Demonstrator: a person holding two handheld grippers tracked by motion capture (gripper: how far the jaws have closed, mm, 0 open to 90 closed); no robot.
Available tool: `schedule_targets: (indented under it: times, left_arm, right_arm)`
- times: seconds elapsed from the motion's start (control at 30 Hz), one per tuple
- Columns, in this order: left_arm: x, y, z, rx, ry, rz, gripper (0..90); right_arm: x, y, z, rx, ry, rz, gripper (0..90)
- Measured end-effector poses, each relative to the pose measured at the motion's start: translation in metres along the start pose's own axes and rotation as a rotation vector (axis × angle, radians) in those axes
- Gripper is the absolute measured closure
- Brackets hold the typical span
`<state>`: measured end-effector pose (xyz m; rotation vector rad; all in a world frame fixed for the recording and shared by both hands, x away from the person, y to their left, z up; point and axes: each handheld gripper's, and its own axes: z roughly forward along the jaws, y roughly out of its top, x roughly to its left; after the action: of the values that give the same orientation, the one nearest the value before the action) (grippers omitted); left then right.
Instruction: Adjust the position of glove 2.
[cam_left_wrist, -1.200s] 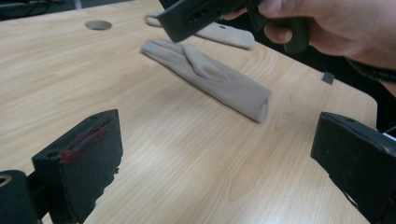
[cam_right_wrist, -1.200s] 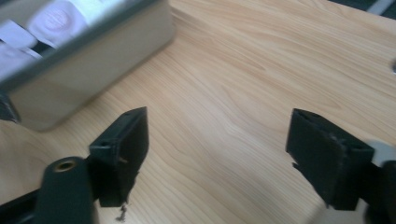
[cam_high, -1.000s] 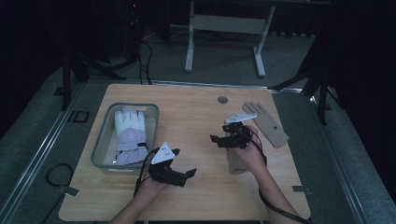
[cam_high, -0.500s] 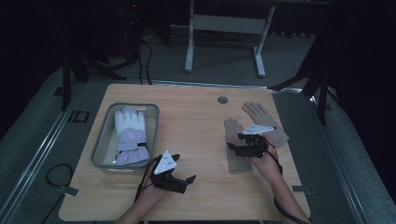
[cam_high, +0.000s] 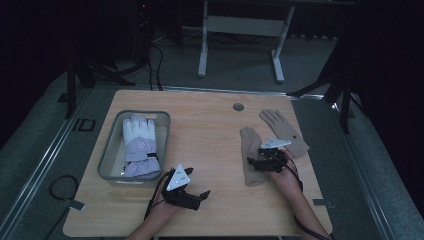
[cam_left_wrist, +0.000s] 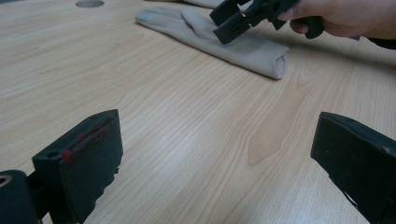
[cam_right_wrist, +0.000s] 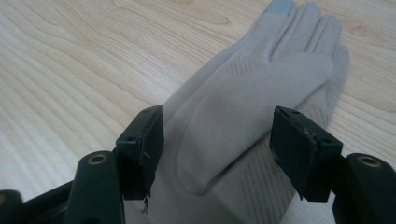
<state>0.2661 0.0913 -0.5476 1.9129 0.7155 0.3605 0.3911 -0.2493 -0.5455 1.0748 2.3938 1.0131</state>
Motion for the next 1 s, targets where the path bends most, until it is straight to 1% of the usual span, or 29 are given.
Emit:
schedule_targets:
  times: [0.07, 0.1, 0.17, 0.23, 0.27, 0.4, 0.47, 0.63, 0.67, 0.7, 0.77, 0.8, 0.9, 0.93, 1.0]
  left_arm:
    - [0.001, 0.000, 0.000, -0.001, -0.001, -0.007, 2.4]
    - [0.001, 0.000, -0.001, -0.002, 0.002, -0.009, 2.5]
    - [0.003, 0.000, -0.001, -0.006, -0.002, -0.015, 2.4]
    - [0.004, 0.000, -0.001, -0.009, 0.002, -0.018, 2.4]
    - [0.004, -0.001, -0.001, -0.007, 0.003, -0.020, 2.5]
    - [0.004, -0.002, 0.000, 0.004, -0.001, -0.020, 2.5]
    - [0.003, -0.002, 0.001, 0.009, -0.001, -0.015, 2.5]
    - [0.003, -0.002, 0.002, 0.008, -0.005, -0.017, 2.5]
    - [0.004, -0.002, 0.002, 0.005, -0.005, -0.019, 2.5]
    - [0.004, -0.002, 0.001, 0.005, -0.005, -0.021, 2.5]
    - [0.005, -0.002, 0.001, 0.004, -0.002, -0.020, 2.4]
    - [0.005, -0.001, 0.001, 0.003, -0.003, -0.021, 2.4]
    - [0.005, -0.002, -0.001, -0.002, 0.000, -0.024, 2.4]
    - [0.006, -0.002, -0.001, -0.002, 0.000, -0.025, 2.4]
    - [0.006, -0.002, -0.001, 0.000, 0.001, -0.024, 2.4]
  right_arm:
    - [-0.002, 0.001, 0.002, -0.005, -0.019, -0.010, 34.7]
    - [-0.005, 0.002, 0.003, -0.003, -0.026, -0.007, 34.9]
    - [-0.007, 0.003, 0.006, -0.010, -0.023, 0.004, 35.1]
    - [-0.008, 0.002, 0.010, 0.006, -0.013, 0.007, 34.5]
    - [-0.008, 0.002, 0.011, 0.001, -0.007, 0.010, 34.5]
    - [-0.008, 0.001, 0.012, -0.005, -0.004, 0.029, 37.4]
    - [-0.006, 0.000, 0.010, -0.008, -0.002, 0.047, 45.5]
    - [0.000, 0.000, 0.009, -0.015, 0.007, 0.059, 69.2]
    - [0.001, 0.000, 0.009, -0.016, 0.008, 0.065, 73.3]
    - [0.003, 0.001, 0.009, -0.011, 0.005, 0.067, 75.6]
    - [0.007, 0.004, 0.010, 0.002, -0.007, 0.079, 77.3]
    - [0.008, 0.005, 0.010, 0.002, -0.006, 0.094, 77.7]
    - [0.010, 0.008, 0.011, -0.005, 0.000, 0.116, 78.5]
    - [0.012, 0.010, 0.010, -0.010, 0.006, 0.140, 78.6]
    - [0.015, 0.015, 0.008, -0.026, -0.002, 0.129, 78.7]
